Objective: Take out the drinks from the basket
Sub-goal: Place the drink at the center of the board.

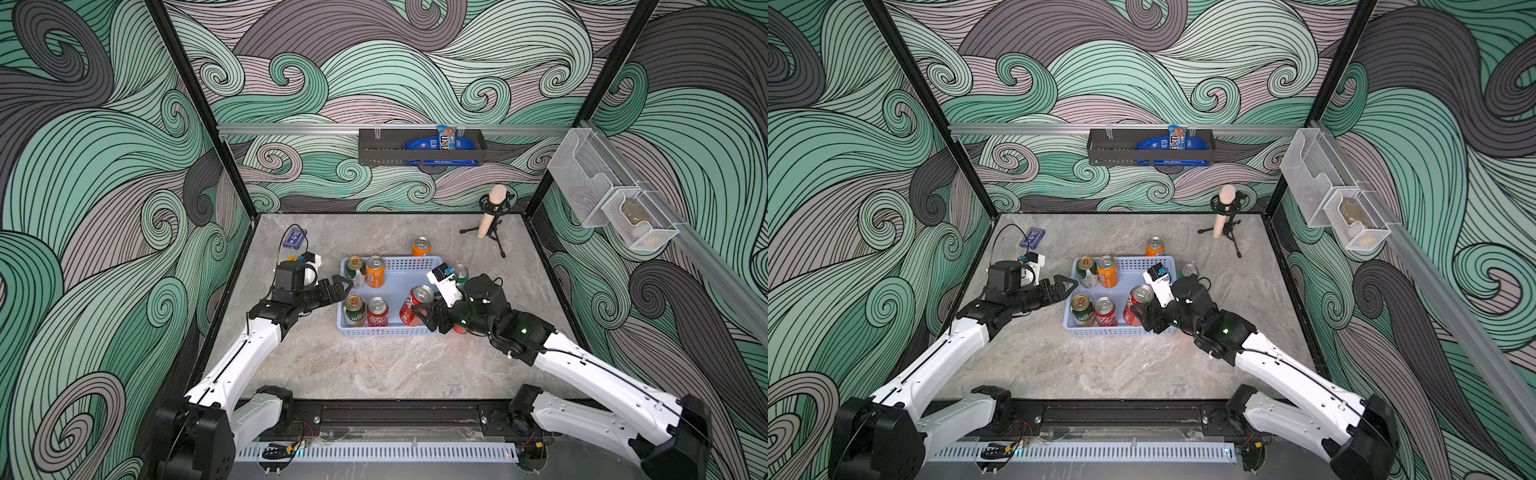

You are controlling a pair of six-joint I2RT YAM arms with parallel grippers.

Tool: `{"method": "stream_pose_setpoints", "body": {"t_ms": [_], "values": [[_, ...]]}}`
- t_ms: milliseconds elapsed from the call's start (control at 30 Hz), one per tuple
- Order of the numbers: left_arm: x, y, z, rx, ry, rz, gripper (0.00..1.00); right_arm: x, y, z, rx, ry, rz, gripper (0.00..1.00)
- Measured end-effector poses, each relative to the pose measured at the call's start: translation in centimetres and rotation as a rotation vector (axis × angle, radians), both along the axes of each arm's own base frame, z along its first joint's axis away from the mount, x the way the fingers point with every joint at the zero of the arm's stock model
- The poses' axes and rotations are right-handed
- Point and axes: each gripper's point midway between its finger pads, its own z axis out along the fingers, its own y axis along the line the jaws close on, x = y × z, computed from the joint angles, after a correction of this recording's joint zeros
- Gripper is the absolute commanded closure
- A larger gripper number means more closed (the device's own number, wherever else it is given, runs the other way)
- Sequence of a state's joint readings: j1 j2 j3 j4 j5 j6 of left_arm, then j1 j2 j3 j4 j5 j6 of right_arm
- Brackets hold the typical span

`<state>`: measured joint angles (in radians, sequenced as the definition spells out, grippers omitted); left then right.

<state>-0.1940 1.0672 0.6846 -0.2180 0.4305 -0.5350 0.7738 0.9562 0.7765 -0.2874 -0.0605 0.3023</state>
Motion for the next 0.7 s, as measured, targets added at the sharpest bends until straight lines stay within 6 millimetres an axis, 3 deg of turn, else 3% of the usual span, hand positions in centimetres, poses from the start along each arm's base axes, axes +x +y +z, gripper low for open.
{"method": "stream_pose_setpoints", "body": {"t_ms": [233, 700], "values": [[-0.3, -0.5, 0.4, -0.011, -0.004, -0.008, 0.02, -1.5, -0.2, -0.6, 0.010, 0.027, 0.043, 0.45], [-0.5, -1.0, 0.3, -0.014, 0.004, -0.009, 0.02, -3.5, -1.7, -5.0, -0.045, 0.104, 0.060, 0.47]]}}
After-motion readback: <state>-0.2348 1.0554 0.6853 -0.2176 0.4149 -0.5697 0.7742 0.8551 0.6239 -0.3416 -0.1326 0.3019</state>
